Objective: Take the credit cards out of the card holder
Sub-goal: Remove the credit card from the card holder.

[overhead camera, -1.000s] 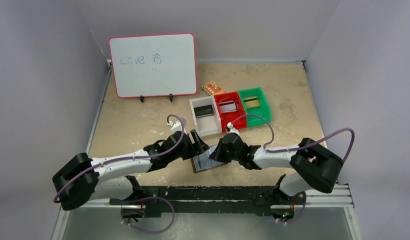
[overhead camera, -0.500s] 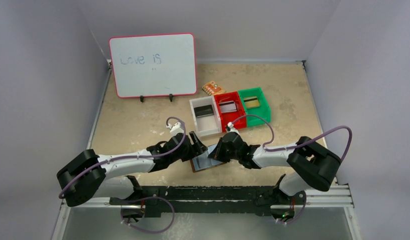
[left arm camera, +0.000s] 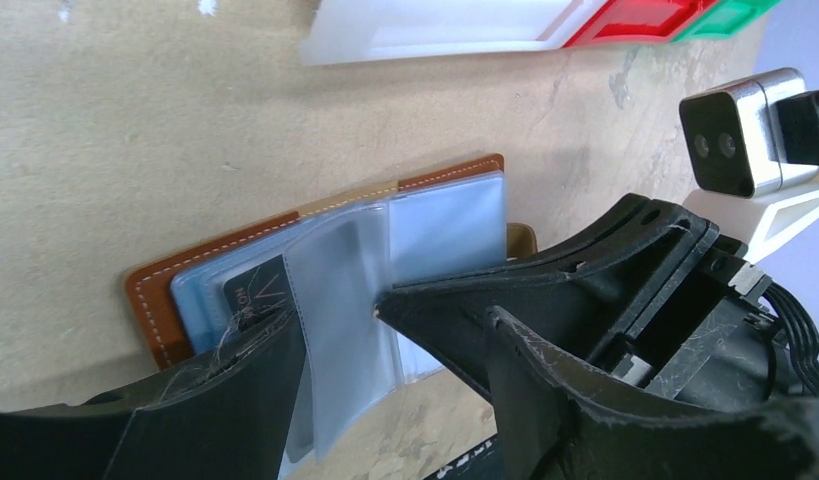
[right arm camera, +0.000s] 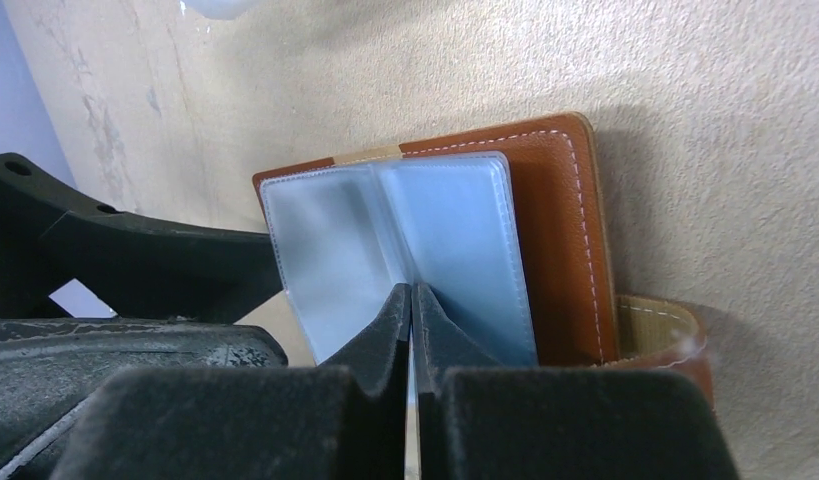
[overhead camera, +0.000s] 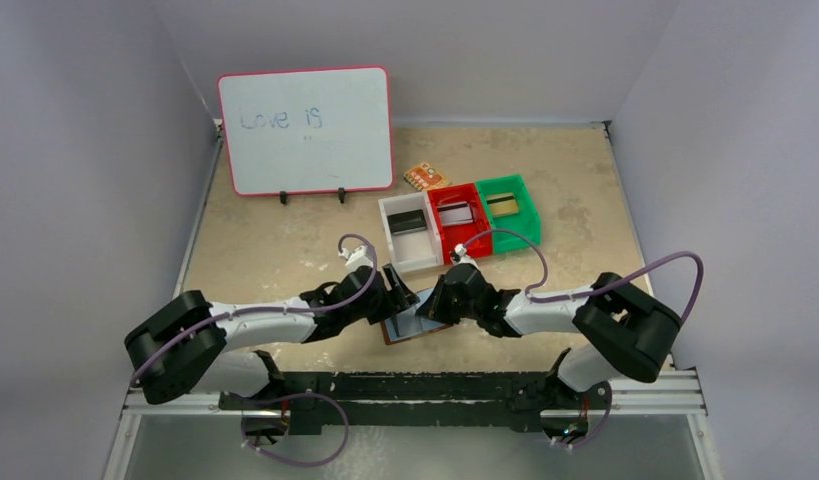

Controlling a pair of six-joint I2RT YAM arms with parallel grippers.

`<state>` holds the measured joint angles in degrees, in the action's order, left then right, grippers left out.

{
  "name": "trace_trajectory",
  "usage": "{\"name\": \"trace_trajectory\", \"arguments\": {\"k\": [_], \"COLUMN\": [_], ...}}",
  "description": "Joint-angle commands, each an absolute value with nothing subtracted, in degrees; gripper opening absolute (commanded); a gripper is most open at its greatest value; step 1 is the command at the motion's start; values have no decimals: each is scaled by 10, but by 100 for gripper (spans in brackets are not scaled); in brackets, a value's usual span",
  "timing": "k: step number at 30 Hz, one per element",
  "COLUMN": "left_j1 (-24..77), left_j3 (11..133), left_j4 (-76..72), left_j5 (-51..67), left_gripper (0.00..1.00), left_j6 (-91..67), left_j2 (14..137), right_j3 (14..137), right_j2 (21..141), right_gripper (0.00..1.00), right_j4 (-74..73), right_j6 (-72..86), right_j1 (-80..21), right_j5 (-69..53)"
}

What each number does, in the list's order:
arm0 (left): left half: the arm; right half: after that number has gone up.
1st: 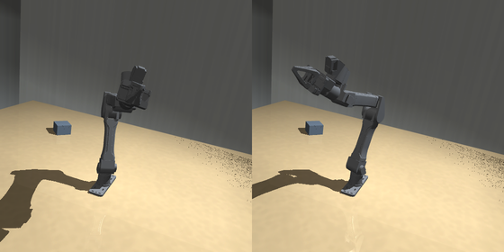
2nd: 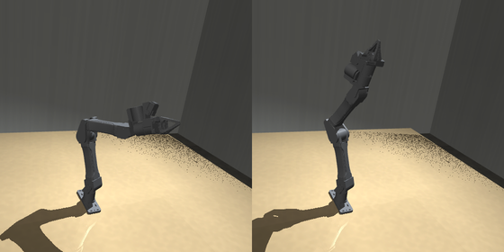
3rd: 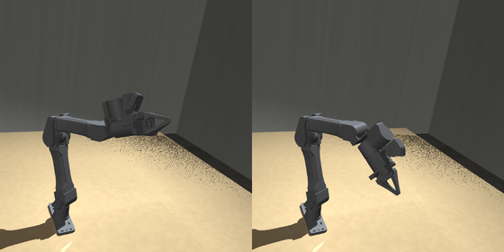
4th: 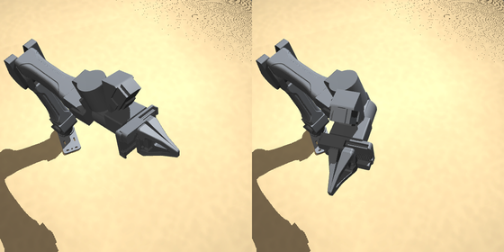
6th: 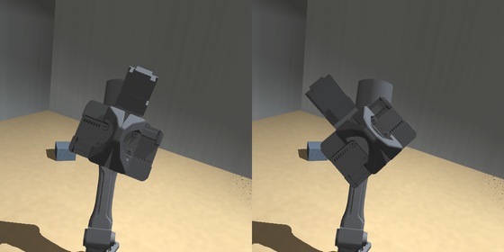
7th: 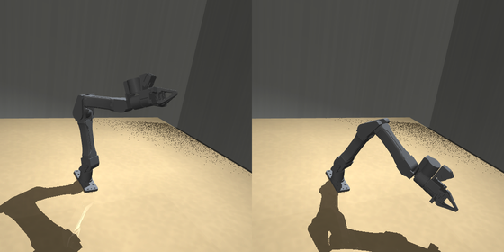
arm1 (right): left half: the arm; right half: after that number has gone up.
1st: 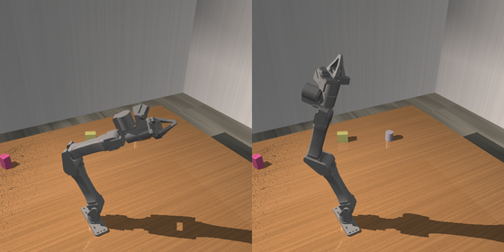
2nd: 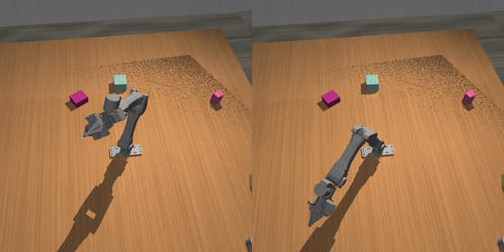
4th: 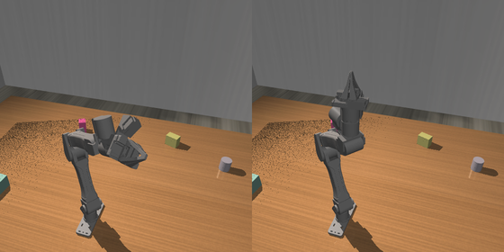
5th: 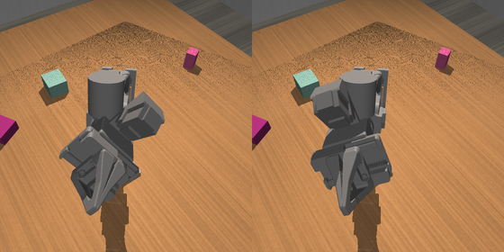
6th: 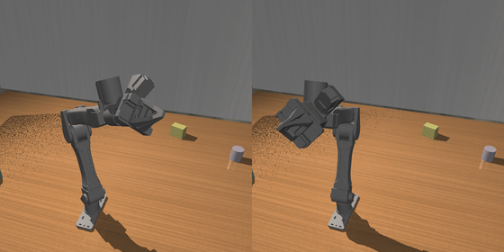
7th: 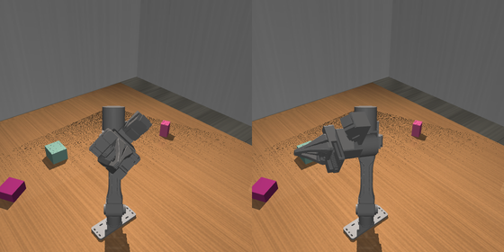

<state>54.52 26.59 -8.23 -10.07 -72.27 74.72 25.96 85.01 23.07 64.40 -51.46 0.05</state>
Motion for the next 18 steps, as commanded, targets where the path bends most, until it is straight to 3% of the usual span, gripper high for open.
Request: {"name": "trace_trajectory", "arguments": {"k": [1, 4, 7, 18], "left_j1": [549, 550, 550, 551], "left_j3": [280, 287, 297, 324], "left_j4": [-126, -131, -129, -159], "left_j5": [-67, -63, -60, -41], "left_gripper": [64, 60, 55, 49], "left_j6": [-722, -722, -717, -714], "left_j2": [762, 758, 757, 797], "right_j3": [234, 232, 232, 231], "right_j2": [839, 779, 717, 566], "right_gripper": [0, 10, 31, 35], "right_j4": [161, 152, 114, -44], "right_j6": [601, 595, 598, 640], "right_j1": [-511, -511, -511, -511], "right_j5": [12, 18, 41, 134]}}
